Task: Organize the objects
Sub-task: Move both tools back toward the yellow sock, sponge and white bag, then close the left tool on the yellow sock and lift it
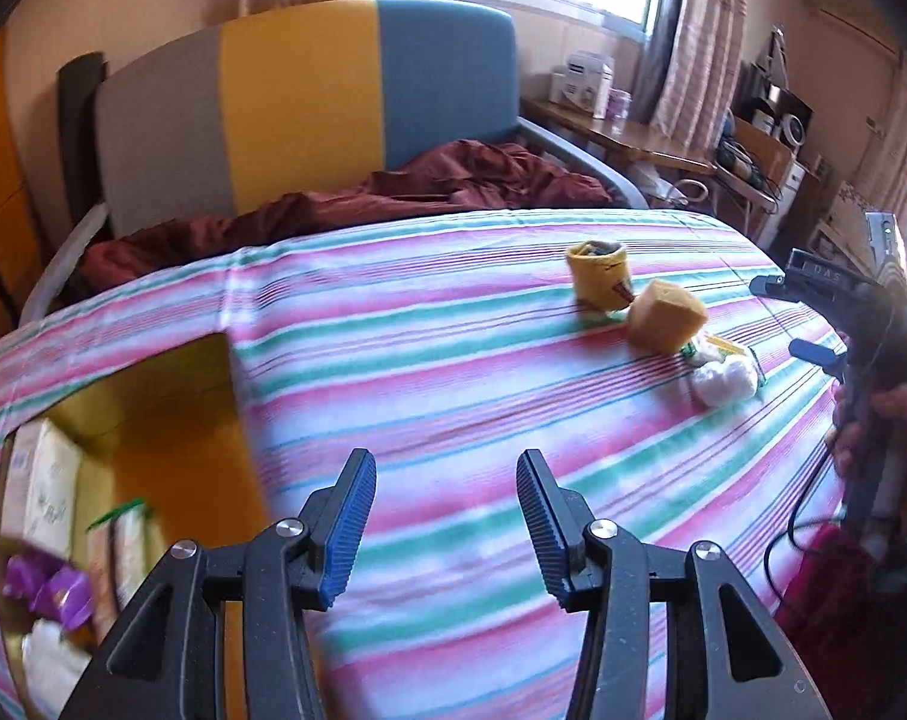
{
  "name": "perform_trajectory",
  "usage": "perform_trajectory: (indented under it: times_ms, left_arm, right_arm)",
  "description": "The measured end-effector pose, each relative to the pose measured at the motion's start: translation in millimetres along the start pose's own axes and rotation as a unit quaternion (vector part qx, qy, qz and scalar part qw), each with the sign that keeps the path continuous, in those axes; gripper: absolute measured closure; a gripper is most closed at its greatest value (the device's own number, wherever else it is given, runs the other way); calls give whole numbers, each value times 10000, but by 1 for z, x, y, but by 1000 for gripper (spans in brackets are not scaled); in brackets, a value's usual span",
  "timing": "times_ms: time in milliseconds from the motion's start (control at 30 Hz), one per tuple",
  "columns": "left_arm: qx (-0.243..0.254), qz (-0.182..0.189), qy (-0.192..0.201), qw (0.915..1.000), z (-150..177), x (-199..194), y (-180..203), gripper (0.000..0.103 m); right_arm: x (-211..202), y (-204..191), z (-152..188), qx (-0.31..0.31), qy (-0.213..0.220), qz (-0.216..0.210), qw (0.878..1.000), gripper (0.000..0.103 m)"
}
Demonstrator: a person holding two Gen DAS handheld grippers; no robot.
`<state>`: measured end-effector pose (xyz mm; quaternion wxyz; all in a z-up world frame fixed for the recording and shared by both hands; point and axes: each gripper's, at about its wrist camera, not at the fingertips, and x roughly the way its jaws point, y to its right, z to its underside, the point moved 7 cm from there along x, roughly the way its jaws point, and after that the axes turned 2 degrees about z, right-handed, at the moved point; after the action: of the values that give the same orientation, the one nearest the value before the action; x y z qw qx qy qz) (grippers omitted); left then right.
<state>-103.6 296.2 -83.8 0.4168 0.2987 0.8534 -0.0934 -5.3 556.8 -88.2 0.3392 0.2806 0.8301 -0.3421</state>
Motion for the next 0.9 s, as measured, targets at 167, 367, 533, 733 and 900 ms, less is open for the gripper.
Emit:
perform_trajectory:
  times_ms: [167, 367, 533, 733, 900]
  left_arm:
    - [-21, 299, -107, 9995, -31, 32, 21, 54]
    - [81, 732, -233, 9970, -65, 76, 51, 41]
    - [16, 1033, -376, 9939, -95, 118, 72, 29]
    - [-267, 1376, -377, 9894, -136, 158, 92, 20]
    - [-413, 1399, -522, 9879, -150, 197, 105, 17]
  right_arm:
    - [0, -5, 2, -25, -31, -92, 10000, 17]
    - [0, 0, 1, 174, -94, -191, 9996, 16]
    - [5, 1, 3, 306, -253, -273, 9988, 15]
    - [10, 1, 6, 305, -375, -271, 9985, 14]
    - [10, 0, 8, 289, -399, -311, 9983, 14]
